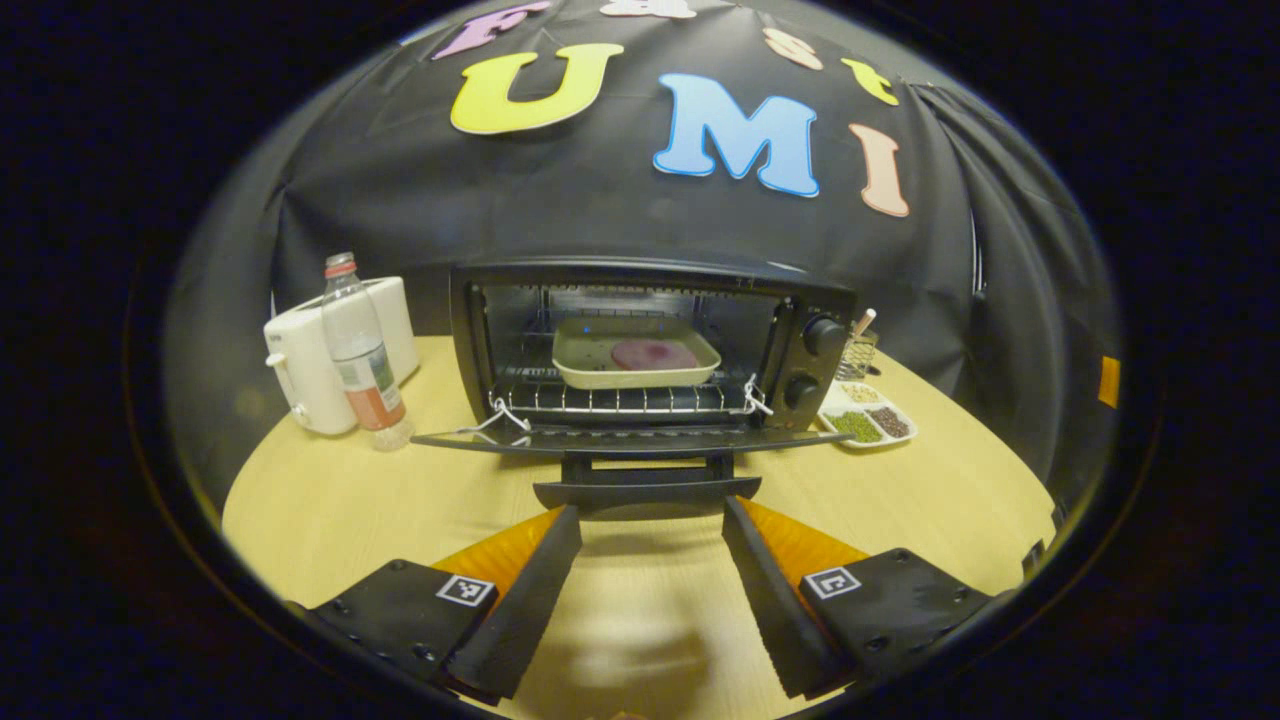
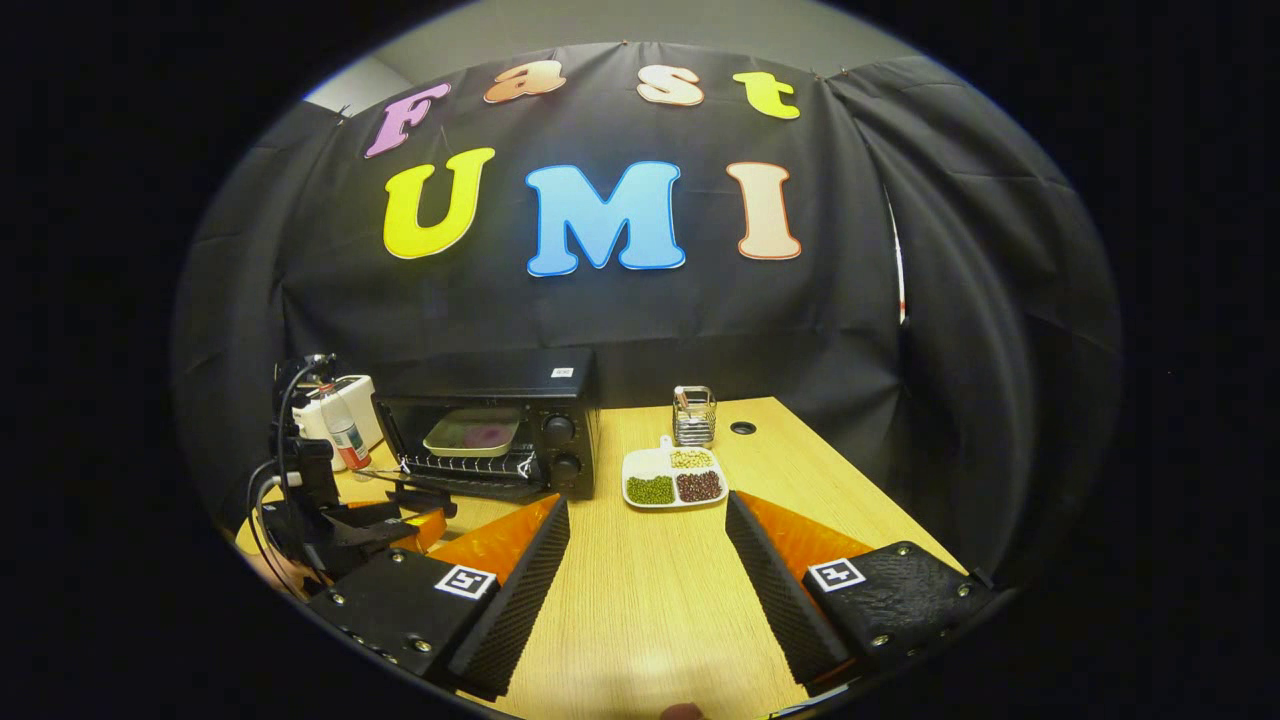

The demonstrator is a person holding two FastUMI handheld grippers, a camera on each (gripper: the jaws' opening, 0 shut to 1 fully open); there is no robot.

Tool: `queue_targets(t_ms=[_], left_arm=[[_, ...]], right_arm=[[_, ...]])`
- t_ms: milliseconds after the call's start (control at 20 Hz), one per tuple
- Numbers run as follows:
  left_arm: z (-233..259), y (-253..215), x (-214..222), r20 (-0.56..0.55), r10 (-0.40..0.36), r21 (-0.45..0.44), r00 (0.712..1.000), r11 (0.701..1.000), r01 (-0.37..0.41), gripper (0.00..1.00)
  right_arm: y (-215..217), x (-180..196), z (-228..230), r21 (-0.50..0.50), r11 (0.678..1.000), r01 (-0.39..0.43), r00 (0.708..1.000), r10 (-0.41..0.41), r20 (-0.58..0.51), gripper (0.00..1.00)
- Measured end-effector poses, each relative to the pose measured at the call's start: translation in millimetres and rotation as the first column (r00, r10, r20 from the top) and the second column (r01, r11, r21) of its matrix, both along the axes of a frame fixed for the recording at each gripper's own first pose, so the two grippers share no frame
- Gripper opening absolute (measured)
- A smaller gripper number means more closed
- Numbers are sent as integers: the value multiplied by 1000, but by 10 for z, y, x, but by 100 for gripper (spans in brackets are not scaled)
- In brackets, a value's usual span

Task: Open the electric oven with the left hand, put the food in, and close the electric oven.

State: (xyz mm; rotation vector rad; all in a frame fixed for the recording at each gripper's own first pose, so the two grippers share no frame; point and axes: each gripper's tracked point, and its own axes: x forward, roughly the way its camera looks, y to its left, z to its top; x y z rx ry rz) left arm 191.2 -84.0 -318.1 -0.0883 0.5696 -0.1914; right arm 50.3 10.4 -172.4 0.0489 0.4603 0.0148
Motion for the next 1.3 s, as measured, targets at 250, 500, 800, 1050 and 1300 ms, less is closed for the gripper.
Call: queue_targets(t_ms=[250,500,800,1050,1300], left_arm=[[202,9,117,56,-15,-4,998,1000,15,97],[378,31,368,128,-17,2,992,1000,17,97],[949,139,612,211,-1,-7,977,1000,2,97],[1740,136,233,336,8,4,942,1000,-10,95],[2494,-23,-354,429,64,-18,901,998,-62,99]], right_arm=[[13,0,-13,0,1000,-4,1000,4,-5,98],[32,50,-32,-9,1000,-8,1000,8,-9,98],[38,134,88,1,1000,2,1000,-2,25,98],[-110,148,363,15,1000,-8,994,6,113,98],[-411,-25,745,-6,1000,-25,980,25,195,98]])
